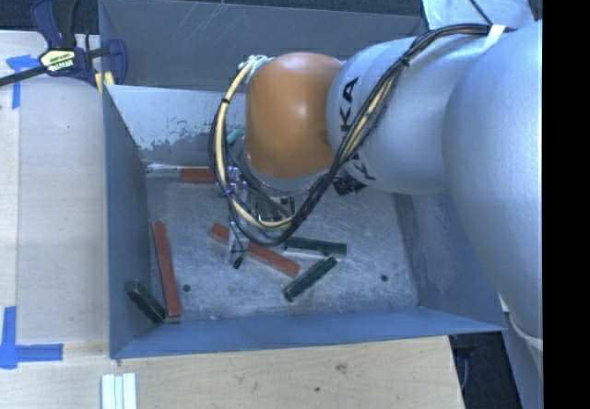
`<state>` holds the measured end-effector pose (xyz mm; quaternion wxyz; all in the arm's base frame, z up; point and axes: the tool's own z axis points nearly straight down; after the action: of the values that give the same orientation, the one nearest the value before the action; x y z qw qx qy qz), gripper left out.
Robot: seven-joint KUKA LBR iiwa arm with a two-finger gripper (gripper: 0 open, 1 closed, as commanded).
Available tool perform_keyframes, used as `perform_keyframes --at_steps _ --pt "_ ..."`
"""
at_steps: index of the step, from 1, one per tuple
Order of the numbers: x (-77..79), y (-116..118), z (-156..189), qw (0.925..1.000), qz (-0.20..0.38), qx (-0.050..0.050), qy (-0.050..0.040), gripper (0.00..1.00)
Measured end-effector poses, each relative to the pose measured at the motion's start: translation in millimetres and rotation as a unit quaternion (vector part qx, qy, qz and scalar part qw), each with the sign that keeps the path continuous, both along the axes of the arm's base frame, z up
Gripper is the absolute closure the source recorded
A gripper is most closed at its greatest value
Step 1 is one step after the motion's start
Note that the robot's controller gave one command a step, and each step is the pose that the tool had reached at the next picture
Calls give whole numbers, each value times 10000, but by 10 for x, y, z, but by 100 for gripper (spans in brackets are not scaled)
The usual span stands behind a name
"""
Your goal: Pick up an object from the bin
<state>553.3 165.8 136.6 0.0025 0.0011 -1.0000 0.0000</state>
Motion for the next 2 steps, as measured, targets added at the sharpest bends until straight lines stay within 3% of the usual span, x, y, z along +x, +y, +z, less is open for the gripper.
perform_keyframes --at_steps 1,2 --pt "-21 -428 -707 10000 -39 -11 -7 0" --pt "3 -399 -655 10000 -30 7 -51 100"
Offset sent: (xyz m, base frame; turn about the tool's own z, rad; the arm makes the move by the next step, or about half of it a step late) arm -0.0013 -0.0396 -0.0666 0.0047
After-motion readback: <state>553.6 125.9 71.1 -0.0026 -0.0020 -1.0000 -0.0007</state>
